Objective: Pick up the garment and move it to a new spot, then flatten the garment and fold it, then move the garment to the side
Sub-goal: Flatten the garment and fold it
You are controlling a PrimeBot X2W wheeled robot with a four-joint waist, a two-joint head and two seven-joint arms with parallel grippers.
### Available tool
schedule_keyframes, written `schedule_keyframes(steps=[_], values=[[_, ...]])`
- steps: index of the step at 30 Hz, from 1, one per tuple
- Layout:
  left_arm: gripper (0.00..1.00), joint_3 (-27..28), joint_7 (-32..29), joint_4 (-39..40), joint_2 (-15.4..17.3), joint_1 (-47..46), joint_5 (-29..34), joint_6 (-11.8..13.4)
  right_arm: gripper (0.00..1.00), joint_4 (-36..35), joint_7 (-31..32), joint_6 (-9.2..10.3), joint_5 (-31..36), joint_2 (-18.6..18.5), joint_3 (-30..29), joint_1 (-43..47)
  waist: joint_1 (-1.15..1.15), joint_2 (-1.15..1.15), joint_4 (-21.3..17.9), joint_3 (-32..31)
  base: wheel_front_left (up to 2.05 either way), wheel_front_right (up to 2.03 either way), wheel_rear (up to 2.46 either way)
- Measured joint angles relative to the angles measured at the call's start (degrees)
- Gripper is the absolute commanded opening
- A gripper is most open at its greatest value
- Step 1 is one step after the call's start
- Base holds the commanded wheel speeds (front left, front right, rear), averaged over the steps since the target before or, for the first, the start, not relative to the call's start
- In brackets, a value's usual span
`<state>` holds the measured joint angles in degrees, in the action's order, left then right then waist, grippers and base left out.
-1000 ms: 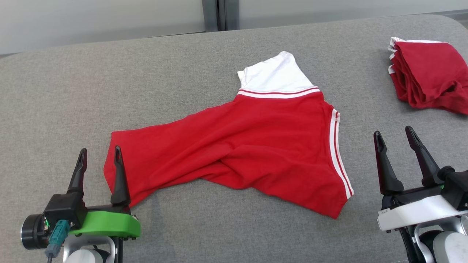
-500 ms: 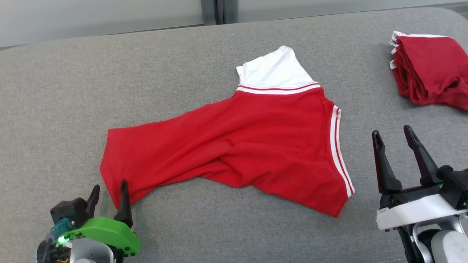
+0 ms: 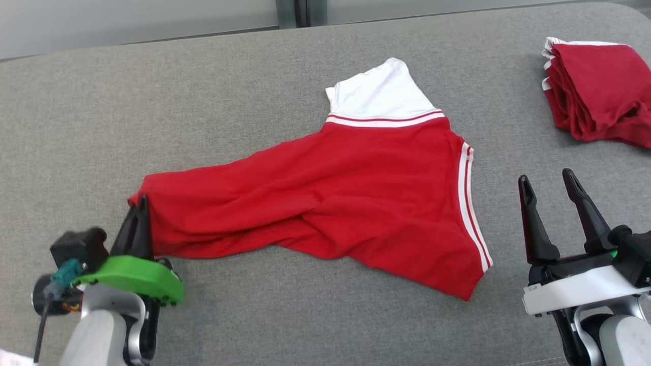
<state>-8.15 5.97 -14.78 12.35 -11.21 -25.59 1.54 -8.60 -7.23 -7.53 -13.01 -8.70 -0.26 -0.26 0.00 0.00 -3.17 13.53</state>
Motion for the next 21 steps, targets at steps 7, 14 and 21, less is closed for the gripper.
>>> schedule_keyframes(steps=[7,14,21], values=[[0.00,-1.19,4.03,0.86,1.33,-8.97,3.01,-0.91,1.00,0.51,-0.29,0.00,-0.34,0.09,0.35,-1.23,0.00,0.00,0.23,0.68,0.00,0.00,0.00],[0.00,-2.19,-1.16,-3.24,0.07,-4.50,-0.51,-2.04,1.00,1.36,-0.75,0.01,-0.79,0.07,0.24,-1.26,0.00,0.00,0.32,1.47,0.00,0.00,0.00],[0.00,-3.54,-5.16,2.14,-0.81,6.11,-2.86,-1.07,1.00,1.19,-0.55,0.01,-0.60,0.09,-0.85,-1.14,0.00,0.00,2.23,1.98,0.00,0.00,0.00]])
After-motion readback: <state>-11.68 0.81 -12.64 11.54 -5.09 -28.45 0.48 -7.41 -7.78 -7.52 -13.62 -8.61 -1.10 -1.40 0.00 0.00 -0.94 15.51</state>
